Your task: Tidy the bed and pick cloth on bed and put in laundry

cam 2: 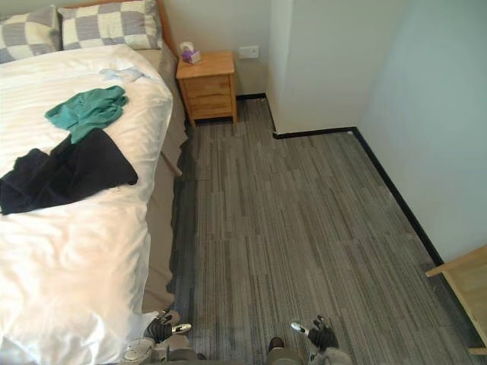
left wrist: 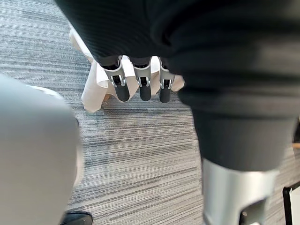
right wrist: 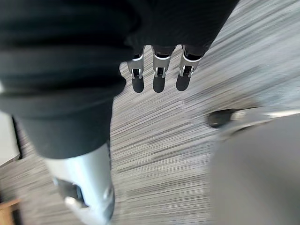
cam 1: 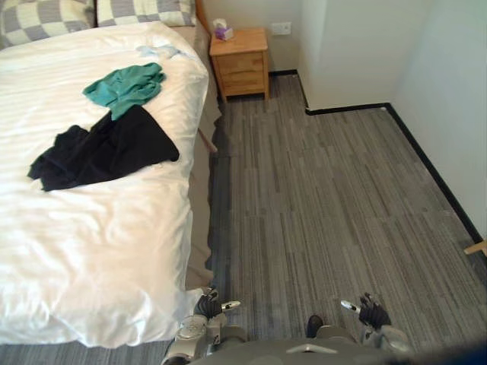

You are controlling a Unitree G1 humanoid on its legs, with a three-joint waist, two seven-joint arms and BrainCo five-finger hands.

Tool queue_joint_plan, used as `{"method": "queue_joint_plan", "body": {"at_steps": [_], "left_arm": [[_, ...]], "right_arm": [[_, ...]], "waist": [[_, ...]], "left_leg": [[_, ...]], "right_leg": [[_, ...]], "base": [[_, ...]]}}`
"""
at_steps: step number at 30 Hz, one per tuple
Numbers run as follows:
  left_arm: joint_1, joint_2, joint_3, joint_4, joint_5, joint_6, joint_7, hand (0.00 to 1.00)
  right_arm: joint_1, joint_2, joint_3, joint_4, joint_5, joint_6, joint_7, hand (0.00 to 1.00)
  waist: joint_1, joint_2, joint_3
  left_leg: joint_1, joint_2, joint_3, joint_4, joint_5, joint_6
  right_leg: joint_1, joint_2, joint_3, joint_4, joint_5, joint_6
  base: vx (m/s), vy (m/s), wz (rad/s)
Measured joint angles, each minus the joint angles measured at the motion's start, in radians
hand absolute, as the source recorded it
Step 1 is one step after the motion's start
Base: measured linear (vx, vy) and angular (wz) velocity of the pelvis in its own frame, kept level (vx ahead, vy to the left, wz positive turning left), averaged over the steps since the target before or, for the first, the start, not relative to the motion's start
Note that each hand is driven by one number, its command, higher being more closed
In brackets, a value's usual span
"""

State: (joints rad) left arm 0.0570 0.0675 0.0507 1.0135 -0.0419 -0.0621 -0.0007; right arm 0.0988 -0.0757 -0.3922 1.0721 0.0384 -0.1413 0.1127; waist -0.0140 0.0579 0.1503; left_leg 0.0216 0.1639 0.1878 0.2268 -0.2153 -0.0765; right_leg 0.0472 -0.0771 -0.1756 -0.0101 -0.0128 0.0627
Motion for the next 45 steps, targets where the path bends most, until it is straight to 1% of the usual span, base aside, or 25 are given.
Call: {"method": "queue_joint_plan", "body": {"at_steps": [1, 5, 11, 12, 16, 22, 25, 26, 28, 29, 30, 31, 32, 33, 34, 35, 36, 37, 38, 39, 40, 41, 43, 44, 45], "left_arm": [[0.001, 0.002, 0.004, 0.001, -0.028, 0.012, -0.001, 0.0], [0.006, 0.006, 0.036, 0.011, -0.048, 0.031, -0.002, 0.0], [0.024, -0.006, 0.119, 0.013, -0.104, 0.04, -0.001, 0.0], [0.045, -0.007, 0.187, 0.031, -0.098, 0.05, -0.025, 0.0], [0.045, -0.007, 0.187, 0.031, -0.099, 0.05, -0.025, 0.0], [0.063, -0.021, 0.199, 0.031, -0.186, 0.006, -0.047, 0.0], [0.063, -0.025, 0.238, 0.034, -0.187, 0.032, -0.089, 0.0], [0.064, -0.028, 0.259, 0.034, -0.211, 0.034, -0.104, 0.0], [0.087, -0.046, 0.32, 0.034, -0.262, 0.032, -0.108, 0.0], [0.093, -0.051, 0.343, 0.035, -0.265, 0.031, -0.105, 0.0], [0.086, -0.057, 0.394, 0.027, -0.266, 0.027, -0.104, 0.0], [0.084, -0.059, 0.407, 0.021, -0.263, 0.017, -0.104, 0.0], [0.085, -0.06, 0.419, 0.022, -0.242, 0.005, -0.1, 0.0], [0.09, -0.061, 0.422, 0.022, -0.239, 0.004, -0.099, 0.0], [0.102, -0.064, 0.426, 0.022, -0.243, 0.0, -0.099, 0.0], [0.105, -0.064, 0.424, 0.022, -0.244, -0.001, -0.099, 0.0], [0.113, -0.073, 0.411, 0.022, -0.243, -0.004, -0.099, 0.0], [0.12, -0.082, 0.397, 0.019, -0.241, -0.012, -0.099, 0.0], [0.123, -0.086, 0.393, 0.014, -0.24, -0.014, -0.099, 0.0], [0.135, -0.091, 0.393, 0.005, -0.24, -0.015, -0.099, 0.0], [0.144, -0.093, 0.391, 0.004, -0.237, -0.013, -0.092, 0.0], [0.147, -0.099, 0.395, 0.001, -0.24, -0.013, -0.086, 0.0], [0.15, -0.087, 0.39, -0.002, -0.208, -0.018, -0.078, 0.0], [0.152, -0.076, 0.377, 0.0, -0.2, -0.024, -0.077, 0.0], [0.154, -0.067, 0.362, 0.003, -0.199, -0.028, -0.077, 0.0]], "right_arm": [[0.012, 0.001, -0.005, 0.005, 0.005, 0.007, 0.002, 0.0], [0.02, 0.009, -0.041, 0.006, 0.008, 0.025, 0.002, 0.0], [0.017, 0.021, -0.071, 0.007, 0.015, 0.037, 0.004, 0.0], [0.017, 0.025, 0.009, 0.011, 0.006, 0.038, 0.012, 0.0], [0.017, 0.025, 0.007, 0.011, 0.007, 0.037, 0.012, 0.0], [0.036, 0.036, -0.034, 0.011, 0.081, 0.033, 0.045, 0.0], [0.055, 0.041, -0.058, 0.019, 0.11, 0.024, 0.061, 0.0], [0.064, 0.042, -0.078, 0.03, 0.118, 0.02, 0.071, 0.0], [0.075, 0.035, -0.092, 0.031, 0.134, 0.008, 0.092, 0.0], [0.076, 0.035, -0.092, 0.031, 0.135, 0.004, 0.099, 0.0], [0.078, 0.04, -0.087, 0.031, 0.136, -0.003, 0.112, 0.0], [0.088, 0.039, -0.083, 0.031, 0.138, -0.005, 0.117, 0.0], [0.095, 0.037, -0.054, 0.019, 0.14, -0.008, 0.119, 0.0], [0.1, 0.035, -0.04, 0.013, 0.141, -0.008, 0.119, 0.0], [0.102, 0.037, -0.025, 0.002, 0.14, -0.008, 0.121, 0.0], [0.097, 0.034, -0.026, -0.001, 0.138, -0.008, 0.12, 0.0], [0.092, 0.031, -0.032, -0.018, 0.137, -0.013, 0.122, 0.0], [0.087, 0.027, -0.032, -0.032, 0.137, -0.021, 0.121, 0.0], [0.085, 0.027, -0.032, -0.041, 0.135, -0.025, 0.121, 0.0], [0.084, 0.031, -0.03, -0.055, 0.134, -0.03, 0.121, 0.0], [0.088, 0.035, -0.029, -0.058, 0.132, -0.034, 0.12, 0.0], [0.091, 0.043, -0.027, -0.059, 0.129, -0.035, 0.12, 0.0], [0.096, 0.057, -0.028, -0.073, 0.11, -0.039, 0.12, 0.0], [0.095, 0.061, -0.031, -0.073, 0.092, -0.042, 0.12, 0.0], [0.09, 0.063, -0.032, -0.07, 0.087, -0.041, 0.119, 0.0]], "waist": [[0.001, -0.007, -0.004], [-0.003, -0.002, -0.008], [0.005, -0.012, -0.013], [0.007, -0.044, -0.071], [0.007, -0.045, -0.072], [0.008, -0.047, -0.071], [0.008, -0.05, -0.069], [0.007, -0.049, -0.065], [0.004, -0.022, -0.056], [0.001, -0.018, -0.058], [0.002, -0.025, -0.049], [0.005, -0.03, -0.041], [0.014, -0.031, -0.03], [0.015, -0.028, -0.027], [0.019, -0.034, -0.012], [0.02, -0.026, -0.01], [0.016, -0.018, -0.005], [0.016, -0.003, -0.001], [0.014, 0.0, -0.001], [0.013, 0.002, 0.0], [0.016, -0.003, -0.001], [0.022, -0.014, -0.002], [0.03, -0.029, -0.023], [0.035, -0.033, -0.02], [0.034, -0.033, -0.02]], "left_leg": [[0.004, -0.011, -0.004, -0.005, 0.0, 0.001], [0.051, -0.043, -0.031, -0.052, 0.015, 0.005], [0.067, -0.049, -0.046, -0.111, 0.046, 0.002], [0.1, -0.08, -0.057, -0.169, 0.079, 0.014], [0.1, -0.08, -0.057, -0.169, 0.079, 0.014], [0.099, -0.079, -0.057, -0.172, 0.079, 0.014], [0.096, -0.068, -0.042, -0.147, 0.061, 0.013], [0.076, -0.045, -0.033, -0.079, 0.017, 0.01], [0.021, 0.017, -0.009, 0.092, -0.075, -0.011], [-0.004, 0.037, 0.005, 0.154, -0.091, -0.018], [-0.134, 0.076, 0.006, 0.425, -0.061, 0.001], [-0.181, 0.09, -0.007, 0.513, -0.023, 0.009], [-0.235, 0.1, -0.039, 0.645, 0.06, -0.004], [-0.254, 0.103, -0.049, 0.694, 0.105, -0.014], [-0.29, 0.106, -0.062, 0.781, 0.196, -0.02], [-0.288, 0.089, -0.061, 0.782, 0.112, -0.021], [-0.282, 0.057, -0.05, 0.685, 0.027, -0.012], [-0.281, 0.033, -0.012, 0.535, 0.004, -0.002], [-0.279, 0.022, 0.01, 0.444, 0.006, 0.001], [-0.274, 0.013, 0.033, 0.291, 0.025, 0.013], [-0.257, 0.013, 0.051, 0.228, 0.076, 0.026], [-0.246, 0.004, 0.069, 0.231, 0.07, 0.049], [-0.25, -0.021, 0.112, 0.27, -0.008, 0.075], [-0.25, -0.033, 0.129, 0.288, -0.042, 0.089], [-0.248, -0.045, 0.129, 0.29, -0.053, 0.095]], "right_leg": [[0.011, -0.008, -0.007, -0.015, 0.008, 0.004], [0.064, -0.025, -0.041, -0.043, 0.012, 0.008], [0.068, -0.025, -0.062, -0.05, 0.012, 0.009], [0.084, -0.045, -0.071, -0.078, 0.031, 0.014], [0.083, -0.045, -0.071, -0.078, 0.031, 0.014], [0.075, -0.047, -0.073, -0.063, 0.02, 0.016], [0.067, -0.047, -0.073, -0.027, -0.004, 0.014], [0.06, -0.042, -0.067, 0.008, -0.034, 0.013], [0.035, -0.019, -0.051, 0.089, -0.105, 0.0], [0.028, -0.01, -0.051, 0.109, -0.12, 0.0], [0.003, -0.009, -0.053, 0.175, -0.157, -0.008], [-0.002, -0.009, -0.052, 0.201, -0.164, -0.014], [0.004, -0.007, -0.044, 0.238, -0.185, -0.022], [0.013, -0.006, -0.036, 0.246, -0.198, -0.032], [0.038, -0.01, -0.004, 0.245, -0.21, -0.046], [0.053, -0.015, 0.014, 0.244, -0.215, -0.048], [0.069, -0.025, 0.022, 0.24, -0.221, -0.04], [0.068, -0.034, 0.029, 0.241, -0.227, -0.034], [0.066, -0.038, 0.036, 0.241, -0.231, -0.029], [0.067, -0.046, 0.042, 0.242, -0.241, -0.013], [0.074, -0.057, 0.058, 0.25, -0.261, 0.006], [0.084, -0.071, 0.067, 0.251, -0.269, 0.009], [0.105, -0.109, 0.079, 0.219, -0.275, 0.026], [0.102, -0.13, 0.084, 0.242, -0.273, 0.032], [0.096, -0.139, 0.083, 0.271, -0.274, 0.036]], "base": [[0.08, 0.099, 0.18], [0.07, 0.051, 0.21], [0.02, -0.008, 0.1], [0.0, 0.0, 0.0], [0.0, 0.0, 0.0], [0.0, 0.0, 0.0], [0.01, -0.003, -0.02], [0.01, -0.017, -0.17], [0.0, -0.003, -0.31], [0.05, 0.024, -0.15], [0.06, -0.03, -0.03], [0.06, -0.065, -0.05], [0.07, -0.097, -0.15], [0.11, -0.033, -0.29], [0.11, 0.006, -0.41], [0.15, 0.055, -0.42], [0.12, 0.066, -0.31], [0.14, 0.089, -0.18], [0.16, 0.173, -0.2], [0.23, 0.252, -0.31], [0.26, 0.274, -0.35], [0.27, 0.247, -0.34], [0.34, 0.242, -0.29], [0.33, 0.206, -0.24], [0.36, 0.16, -0.03]]}}
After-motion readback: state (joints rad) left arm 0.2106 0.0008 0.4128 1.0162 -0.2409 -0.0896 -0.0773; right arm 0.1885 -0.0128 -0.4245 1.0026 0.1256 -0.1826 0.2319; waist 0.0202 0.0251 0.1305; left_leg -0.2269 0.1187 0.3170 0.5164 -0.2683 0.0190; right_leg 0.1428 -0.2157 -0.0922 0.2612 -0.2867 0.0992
